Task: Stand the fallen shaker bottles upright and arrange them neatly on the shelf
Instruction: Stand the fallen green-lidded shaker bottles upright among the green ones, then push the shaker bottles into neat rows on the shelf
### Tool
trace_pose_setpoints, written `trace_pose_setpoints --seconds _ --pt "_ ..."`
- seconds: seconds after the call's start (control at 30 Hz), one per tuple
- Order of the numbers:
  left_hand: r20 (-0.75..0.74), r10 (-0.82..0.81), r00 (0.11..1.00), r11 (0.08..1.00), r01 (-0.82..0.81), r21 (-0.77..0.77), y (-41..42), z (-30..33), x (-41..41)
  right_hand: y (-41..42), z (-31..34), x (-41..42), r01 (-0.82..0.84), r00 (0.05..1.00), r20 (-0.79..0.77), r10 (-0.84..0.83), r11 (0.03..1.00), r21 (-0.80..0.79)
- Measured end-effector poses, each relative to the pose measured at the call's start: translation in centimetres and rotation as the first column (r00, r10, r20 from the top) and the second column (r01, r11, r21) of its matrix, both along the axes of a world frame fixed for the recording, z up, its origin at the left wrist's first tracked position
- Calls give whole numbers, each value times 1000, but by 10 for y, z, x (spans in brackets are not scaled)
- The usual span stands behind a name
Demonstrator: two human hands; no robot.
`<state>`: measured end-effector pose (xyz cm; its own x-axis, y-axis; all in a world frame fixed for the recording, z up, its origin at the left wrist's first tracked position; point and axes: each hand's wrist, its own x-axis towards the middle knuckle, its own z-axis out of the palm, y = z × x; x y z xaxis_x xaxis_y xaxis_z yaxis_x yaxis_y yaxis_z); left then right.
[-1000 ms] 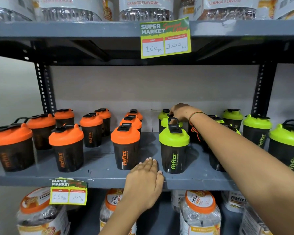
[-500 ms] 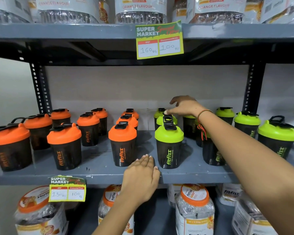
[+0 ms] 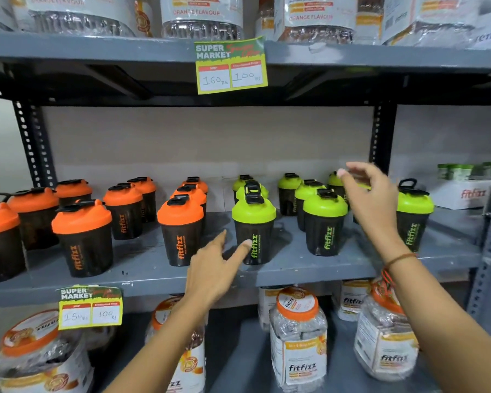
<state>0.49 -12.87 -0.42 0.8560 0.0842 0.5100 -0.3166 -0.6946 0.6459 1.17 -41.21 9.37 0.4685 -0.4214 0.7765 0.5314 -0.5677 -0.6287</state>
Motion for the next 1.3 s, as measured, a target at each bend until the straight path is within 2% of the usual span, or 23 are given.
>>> trace_pose_setpoints --seconds 0.1,0.27,0.37,0.47,0.7,1.3 --pt "-7 -27 1000 998 27 -62 -13 5 4 -8 -33 -3 -20 991 -133 21 1000 6" --pt "2 9 1000 1000 -9 20 -25 6 9 -14 -72 6 -100 914 -396 85 995 -18" --pt "-22 57 998 996 -56 64 -28 4 12 -13 -85 14 -122 878 -473 71 989 -79" --pt "-26 69 997 995 -68 68 -31 3 16 -11 -88 19 -67 867 -497 -33 981 -182" --pt "-5 81 997 995 -81 51 -36 3 18 -10 -89 20 -64 858 -509 -64 971 -231" --pt "36 178 983 980 -180 80 -51 1 10 -27 -86 2 -110 837 -547 -27 970 -217"
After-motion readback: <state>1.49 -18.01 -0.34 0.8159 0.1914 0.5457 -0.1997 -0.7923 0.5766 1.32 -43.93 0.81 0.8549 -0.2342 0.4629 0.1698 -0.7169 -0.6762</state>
